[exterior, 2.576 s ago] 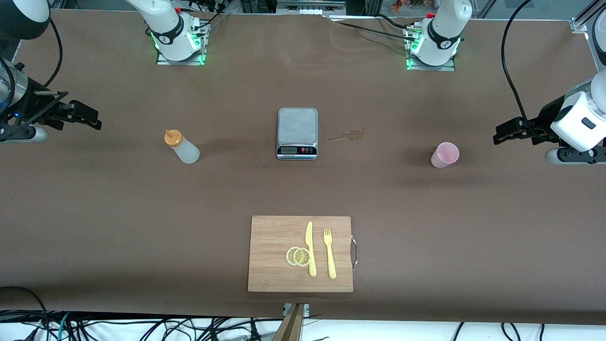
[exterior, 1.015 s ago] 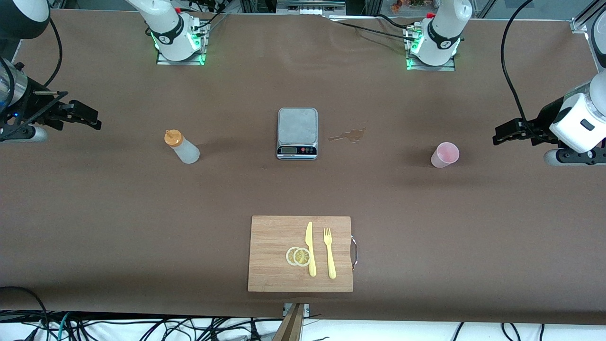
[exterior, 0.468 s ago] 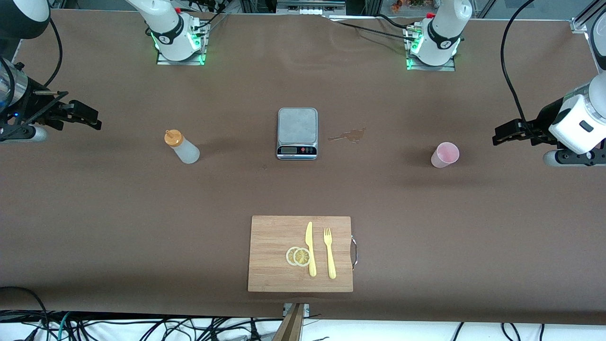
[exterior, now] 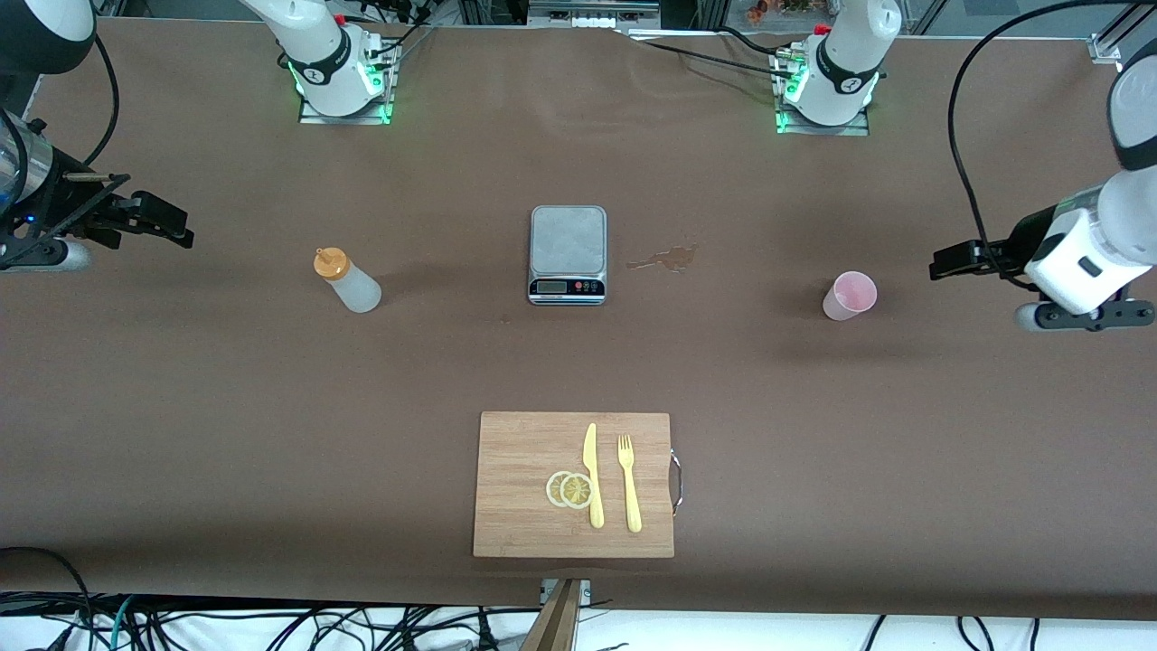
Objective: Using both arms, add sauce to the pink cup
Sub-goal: 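Reach the left gripper to the pink cup and grasp it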
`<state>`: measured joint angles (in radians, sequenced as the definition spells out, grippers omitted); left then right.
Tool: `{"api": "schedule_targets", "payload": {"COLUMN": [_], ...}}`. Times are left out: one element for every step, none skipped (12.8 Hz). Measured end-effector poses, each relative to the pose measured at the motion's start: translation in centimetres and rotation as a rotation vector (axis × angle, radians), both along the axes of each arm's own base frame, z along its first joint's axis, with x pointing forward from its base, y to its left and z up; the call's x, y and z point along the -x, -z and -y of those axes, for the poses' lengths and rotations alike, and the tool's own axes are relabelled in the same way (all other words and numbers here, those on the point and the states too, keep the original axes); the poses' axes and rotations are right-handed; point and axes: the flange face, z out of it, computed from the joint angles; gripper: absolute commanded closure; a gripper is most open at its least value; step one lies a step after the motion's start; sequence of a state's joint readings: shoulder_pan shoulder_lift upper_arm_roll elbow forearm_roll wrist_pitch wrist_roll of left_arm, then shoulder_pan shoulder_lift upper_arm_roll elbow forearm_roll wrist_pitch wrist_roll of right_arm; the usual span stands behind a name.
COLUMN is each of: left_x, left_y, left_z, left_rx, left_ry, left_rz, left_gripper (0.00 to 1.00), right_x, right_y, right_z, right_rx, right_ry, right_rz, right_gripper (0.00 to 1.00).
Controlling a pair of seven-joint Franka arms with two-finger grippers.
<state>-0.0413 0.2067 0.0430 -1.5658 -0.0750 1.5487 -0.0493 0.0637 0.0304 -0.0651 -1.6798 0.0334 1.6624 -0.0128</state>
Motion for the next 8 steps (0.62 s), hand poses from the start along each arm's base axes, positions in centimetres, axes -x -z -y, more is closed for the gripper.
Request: {"api": "schedule_targets", "payload": {"left_x": [0.0, 0.1, 0.3, 0.6, 1.1, 1.7, 2.5, 3.4], "left_y": [1.5, 3.2, 5.2, 7.4, 9.9, 12.6, 15.2, 17.5], "left_z": [-0.3, -0.7, -1.2, -1.6, -1.9, -2.1, -2.2, -2.3], "left_rx": [0.004, 0.007, 0.01, 0.014, 0.016, 0.016, 0.014, 0.012], "left_ry": [0.013, 0.02, 0.026, 0.041, 0.052, 0.056, 0.056, 0.057], "left_rz": [-0.006, -0.013, -0.019, -0.021, -0.016, -0.008, -0.001, 0.001], "left_gripper": [0.0, 0.0, 0.0, 0.0, 0.0, 0.01, 0.01, 0.01], "right_x": [0.0, 0.0, 0.0, 0.0, 0.0, 0.0, 0.0, 0.0], "right_y": [0.0, 0.0, 0.0, 0.0, 0.0, -0.1, -0.1, -0.1], "right_z": [0.0, 0.0, 0.0, 0.0, 0.0, 0.0, 0.0, 0.0], "right_rx": [0.0, 0.0, 0.0, 0.0, 0.0, 0.0, 0.0, 0.0], "right_ry": [0.0, 0.0, 0.0, 0.0, 0.0, 0.0, 0.0, 0.0], "right_rz": [0.0, 0.0, 0.0, 0.001, 0.001, 0.001, 0.001, 0.001], "right_gripper": [0.0, 0.0, 0.0, 0.0, 0.0, 0.0, 0.0, 0.0]}}
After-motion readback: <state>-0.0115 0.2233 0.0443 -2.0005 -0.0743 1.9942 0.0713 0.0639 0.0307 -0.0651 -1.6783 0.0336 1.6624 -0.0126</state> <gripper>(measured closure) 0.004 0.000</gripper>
